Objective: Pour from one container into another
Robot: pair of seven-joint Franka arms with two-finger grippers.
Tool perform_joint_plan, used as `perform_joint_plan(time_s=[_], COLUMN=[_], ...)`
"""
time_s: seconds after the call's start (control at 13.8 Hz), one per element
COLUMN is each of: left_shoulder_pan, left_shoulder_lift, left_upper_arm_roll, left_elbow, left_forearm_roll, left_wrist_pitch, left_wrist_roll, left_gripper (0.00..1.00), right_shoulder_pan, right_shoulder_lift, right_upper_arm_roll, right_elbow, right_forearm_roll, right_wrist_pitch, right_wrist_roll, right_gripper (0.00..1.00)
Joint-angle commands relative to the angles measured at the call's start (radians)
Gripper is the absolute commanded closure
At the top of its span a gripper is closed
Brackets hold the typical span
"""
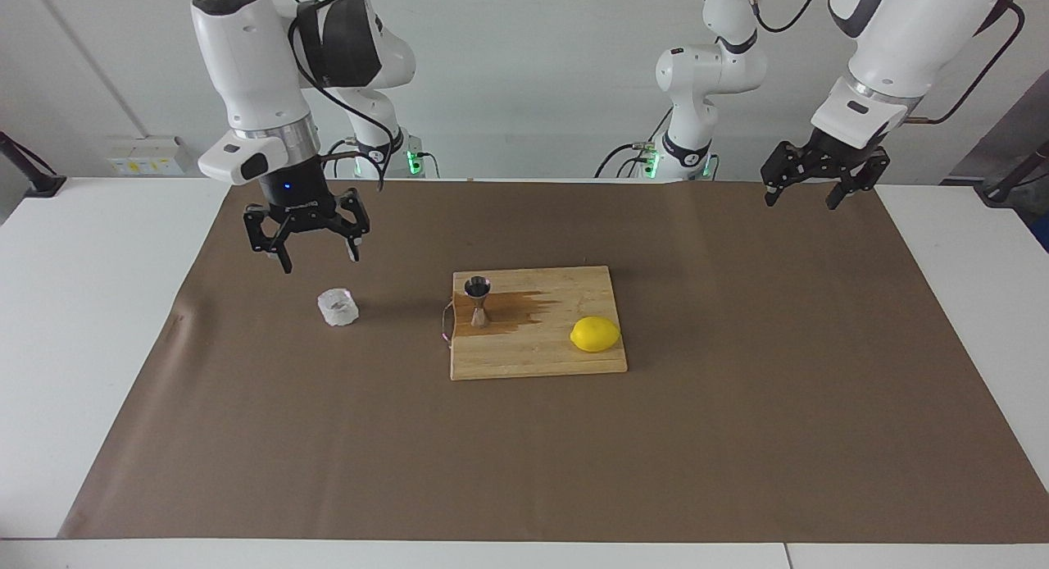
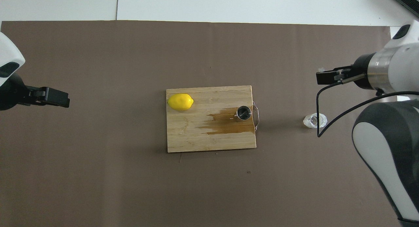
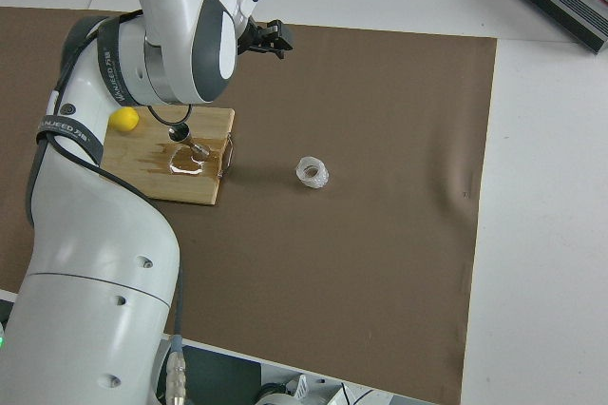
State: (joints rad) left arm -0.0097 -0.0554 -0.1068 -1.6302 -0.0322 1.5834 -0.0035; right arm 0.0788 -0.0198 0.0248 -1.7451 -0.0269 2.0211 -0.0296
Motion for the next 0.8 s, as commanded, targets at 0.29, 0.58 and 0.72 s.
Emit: perform_joint_plan(time_s=[0.29, 0.58, 0.72], left_shoulder_pan=[-0.003, -0.003, -0.003], left_shoulder_lift=[-0.031, -0.029, -0.031], left_upper_arm_roll=[0.007, 0.007, 0.007], left_elbow=[-0.034, -0.033, -0.034], left_forearm_roll=[-0.008, -0.008, -0.008], left_wrist_pitch=[0.007, 0.007, 0.007], left_wrist_roll=[0.008, 0.008, 0.008], left_gripper=[0.00, 0.00, 0.00], right_shoulder_pan=[-0.054, -0.070, -0.068], right_shoulder_lift=[0.023, 0.000, -0.015], right_upper_arm_roll=[0.003, 0.003, 0.004], right_elbow=[0.219, 0.176, 0.154], right_forearm_roll=[-0.037, -0.019, -0.016], right_wrist_pitch=[-0.381, -0.423, -0.433], right_wrist_roll=[0.220, 0.240, 0.238], right_gripper=[0.00, 0.00, 0.00])
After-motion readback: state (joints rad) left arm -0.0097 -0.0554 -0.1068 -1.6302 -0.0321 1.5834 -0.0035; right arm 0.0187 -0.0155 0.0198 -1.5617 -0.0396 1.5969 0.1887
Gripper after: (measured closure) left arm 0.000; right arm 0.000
